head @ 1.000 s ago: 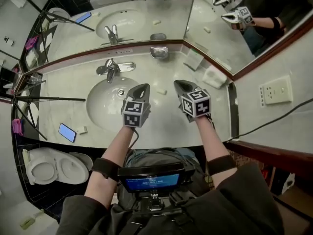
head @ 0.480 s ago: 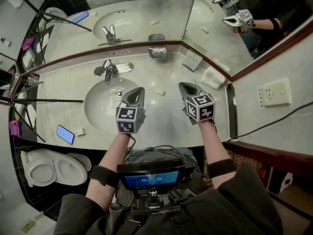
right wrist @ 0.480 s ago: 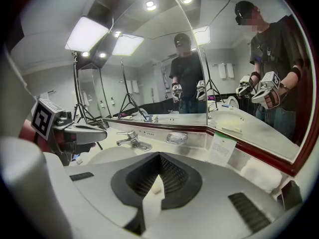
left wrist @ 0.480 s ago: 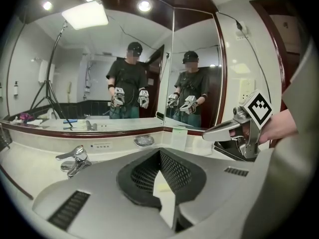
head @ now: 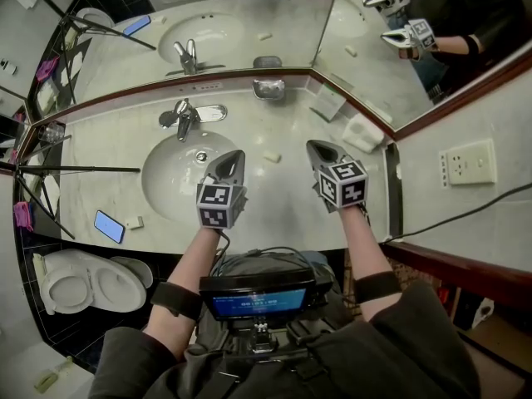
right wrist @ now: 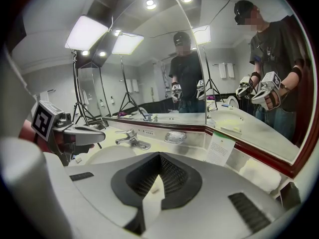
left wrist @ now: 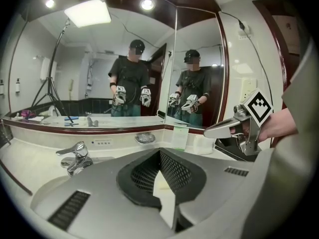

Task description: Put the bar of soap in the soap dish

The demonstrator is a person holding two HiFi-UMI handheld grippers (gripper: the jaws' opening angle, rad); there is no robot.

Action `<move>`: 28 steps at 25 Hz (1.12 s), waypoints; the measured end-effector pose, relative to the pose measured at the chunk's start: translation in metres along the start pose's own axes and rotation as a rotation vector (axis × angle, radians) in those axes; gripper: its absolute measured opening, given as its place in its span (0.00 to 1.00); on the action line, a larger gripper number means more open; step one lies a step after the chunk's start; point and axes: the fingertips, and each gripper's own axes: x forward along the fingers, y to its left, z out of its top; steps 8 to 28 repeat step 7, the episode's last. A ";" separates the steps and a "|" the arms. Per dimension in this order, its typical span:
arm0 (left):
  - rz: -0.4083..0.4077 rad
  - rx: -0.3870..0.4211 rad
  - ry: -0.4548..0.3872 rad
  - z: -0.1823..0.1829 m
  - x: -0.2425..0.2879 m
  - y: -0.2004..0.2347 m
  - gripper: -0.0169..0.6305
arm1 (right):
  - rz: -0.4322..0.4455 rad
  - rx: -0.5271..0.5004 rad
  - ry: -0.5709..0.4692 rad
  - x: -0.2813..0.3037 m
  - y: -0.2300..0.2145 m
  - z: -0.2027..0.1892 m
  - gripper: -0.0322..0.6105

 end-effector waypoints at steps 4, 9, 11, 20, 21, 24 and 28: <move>0.000 -0.006 0.006 -0.003 0.001 0.000 0.03 | 0.000 0.000 0.001 0.001 -0.003 0.000 0.07; 0.003 -0.012 0.014 -0.007 0.001 0.001 0.03 | 0.001 -0.001 0.001 0.002 -0.004 0.000 0.07; 0.003 -0.012 0.014 -0.007 0.001 0.001 0.03 | 0.001 -0.001 0.001 0.002 -0.004 0.000 0.07; 0.003 -0.012 0.014 -0.007 0.001 0.001 0.03 | 0.001 -0.001 0.001 0.002 -0.004 0.000 0.07; 0.003 -0.012 0.014 -0.007 0.001 0.001 0.03 | 0.001 -0.001 0.001 0.002 -0.004 0.000 0.07; 0.003 -0.012 0.014 -0.007 0.001 0.001 0.03 | 0.001 -0.001 0.001 0.002 -0.004 0.000 0.07; 0.003 -0.012 0.014 -0.007 0.001 0.001 0.03 | 0.001 -0.001 0.001 0.002 -0.004 0.000 0.07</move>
